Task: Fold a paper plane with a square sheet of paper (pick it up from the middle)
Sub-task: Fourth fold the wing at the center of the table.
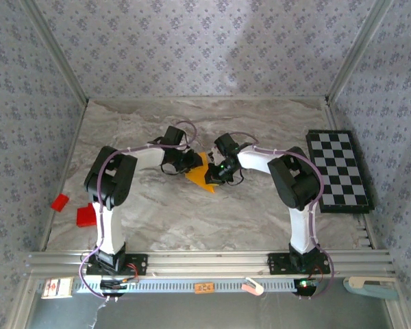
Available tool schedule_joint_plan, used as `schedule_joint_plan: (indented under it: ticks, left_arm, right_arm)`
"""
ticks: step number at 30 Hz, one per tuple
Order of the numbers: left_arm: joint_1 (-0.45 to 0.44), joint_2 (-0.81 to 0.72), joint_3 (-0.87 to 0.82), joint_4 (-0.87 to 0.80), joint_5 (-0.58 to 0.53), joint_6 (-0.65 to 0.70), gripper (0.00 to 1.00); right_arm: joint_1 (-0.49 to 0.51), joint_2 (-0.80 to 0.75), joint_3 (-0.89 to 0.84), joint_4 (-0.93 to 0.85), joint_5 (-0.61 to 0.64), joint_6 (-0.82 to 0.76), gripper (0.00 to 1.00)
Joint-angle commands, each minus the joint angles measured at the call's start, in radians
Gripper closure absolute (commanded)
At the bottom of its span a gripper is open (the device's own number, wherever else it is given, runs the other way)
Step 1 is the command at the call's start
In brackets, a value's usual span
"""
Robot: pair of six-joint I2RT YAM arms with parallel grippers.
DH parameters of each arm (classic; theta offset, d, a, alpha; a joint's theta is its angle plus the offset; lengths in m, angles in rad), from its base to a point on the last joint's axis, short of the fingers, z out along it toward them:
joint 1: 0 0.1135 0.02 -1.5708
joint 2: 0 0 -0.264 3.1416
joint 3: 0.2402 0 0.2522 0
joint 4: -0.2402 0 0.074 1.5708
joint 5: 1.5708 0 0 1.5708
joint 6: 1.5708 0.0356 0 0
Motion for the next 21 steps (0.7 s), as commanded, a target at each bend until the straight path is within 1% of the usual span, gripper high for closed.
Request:
schedule_joint_plan:
  ticks: [1, 7, 12, 13, 16, 21]
  left_arm:
    - [0.022, 0.042, 0.039, -0.020, -0.013, 0.049, 0.77]
    - [0.046, 0.096, 0.077, -0.035, -0.033, 0.064, 0.77]
    - [0.062, 0.125, 0.100, -0.081, -0.097, 0.084, 0.77]
    - [0.066, 0.128, 0.104, -0.088, -0.110, 0.087, 0.77]
    - [0.081, 0.134, 0.114, -0.106, -0.151, 0.105, 0.77]
    - [0.115, 0.159, 0.164, -0.137, -0.180, 0.136, 0.77]
  right_arm:
    - [0.000, 0.067, -0.038, -0.139, 0.105, -0.030, 0.90]
    - [-0.001, 0.067, -0.055, -0.146, 0.116, -0.033, 0.90]
    - [-0.005, 0.064, -0.058, -0.161, 0.132, -0.041, 0.90]
    - [-0.006, 0.064, -0.091, -0.166, 0.137, -0.042, 0.90]
    - [-0.008, 0.067, -0.099, -0.186, 0.157, -0.050, 0.90]
    - [-0.014, 0.066, -0.118, -0.200, 0.181, -0.058, 0.90]
